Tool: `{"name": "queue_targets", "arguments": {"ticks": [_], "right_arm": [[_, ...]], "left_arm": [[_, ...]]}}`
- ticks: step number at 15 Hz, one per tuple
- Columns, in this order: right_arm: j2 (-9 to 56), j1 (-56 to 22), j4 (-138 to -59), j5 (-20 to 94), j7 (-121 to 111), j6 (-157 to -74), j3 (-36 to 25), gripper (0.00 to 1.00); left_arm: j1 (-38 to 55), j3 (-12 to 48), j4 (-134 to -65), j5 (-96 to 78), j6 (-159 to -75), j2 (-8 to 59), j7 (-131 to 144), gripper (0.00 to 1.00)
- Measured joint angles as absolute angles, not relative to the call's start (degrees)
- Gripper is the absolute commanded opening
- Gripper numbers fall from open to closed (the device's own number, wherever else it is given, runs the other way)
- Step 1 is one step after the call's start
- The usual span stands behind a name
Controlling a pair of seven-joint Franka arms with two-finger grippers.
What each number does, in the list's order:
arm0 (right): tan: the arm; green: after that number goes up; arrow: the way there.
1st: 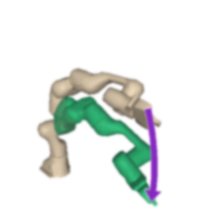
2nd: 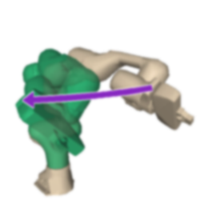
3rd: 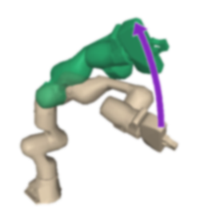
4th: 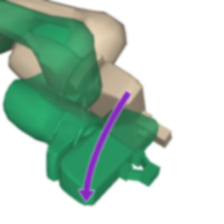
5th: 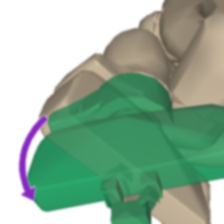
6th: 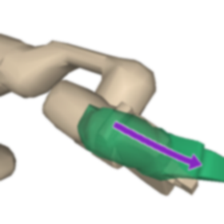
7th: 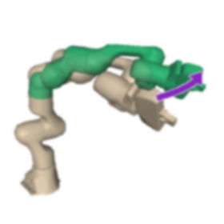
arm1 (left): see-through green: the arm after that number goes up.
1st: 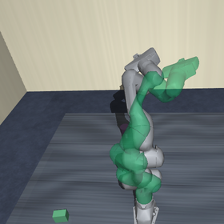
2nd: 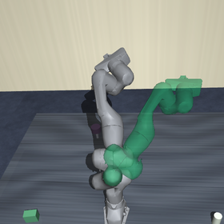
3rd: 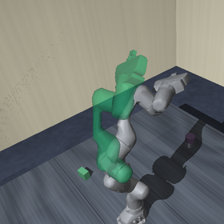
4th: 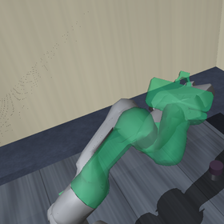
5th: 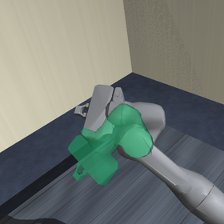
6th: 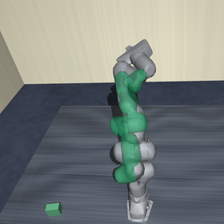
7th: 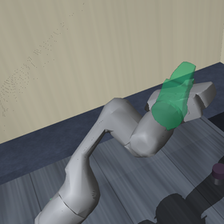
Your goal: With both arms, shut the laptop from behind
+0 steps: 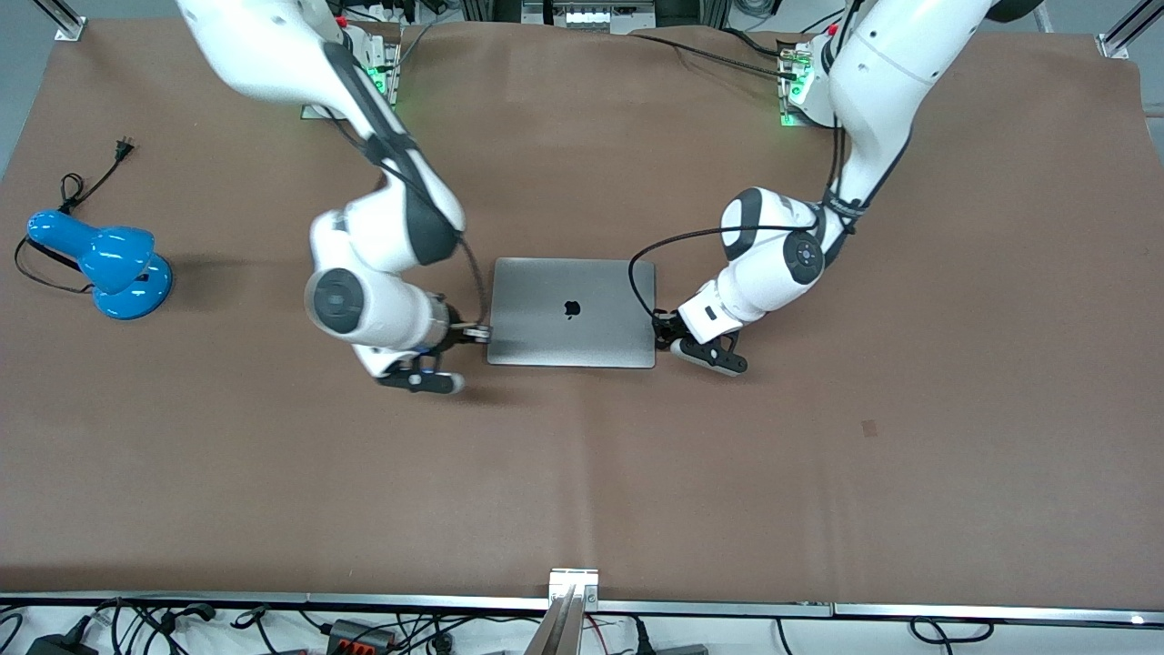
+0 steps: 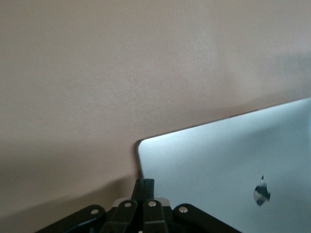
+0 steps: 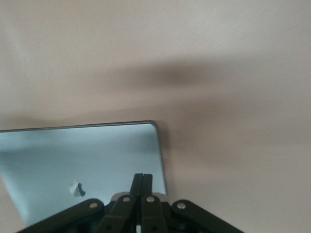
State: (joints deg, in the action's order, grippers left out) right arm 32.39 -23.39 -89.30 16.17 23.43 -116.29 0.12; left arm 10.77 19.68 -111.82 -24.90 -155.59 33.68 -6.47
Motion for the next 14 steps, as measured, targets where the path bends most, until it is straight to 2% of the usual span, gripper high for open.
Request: {"name": "queue_targets", "arguments": {"ticks": [3,5,9,13,14], "right_arm": [[27.29,-18.29,-89.17,15.20,17.79,-108.68,-0.09,0.00],[24.44,-14.74,-89.16,14.66,14.01,-103.54,-0.14,0.00],[18.46,-9.49,-89.15,11.90,7.74,-94.70,-0.22,0.00],[13.12,-4.87,-89.24,8.83,3.14,-89.82,-0.25,0.00],[12.09,-4.20,-89.26,7.38,2.18,-89.37,-0.26,0.00]], "left_arm": [[10.72,17.00,-110.44,-19.12,-145.49,29.62,-6.47,0.01],[10.70,14.38,-107.42,-13.55,-135.72,27.39,-6.46,0.01],[9.77,10.57,-96.25,-0.82,-115.95,26.14,-6.48,0.01],[7.59,10.41,-88.40,5.01,-104.89,26.11,-6.47,0.03],[7.20,10.35,-87.13,5.09,-103.02,26.07,-6.34,0.15]]}}
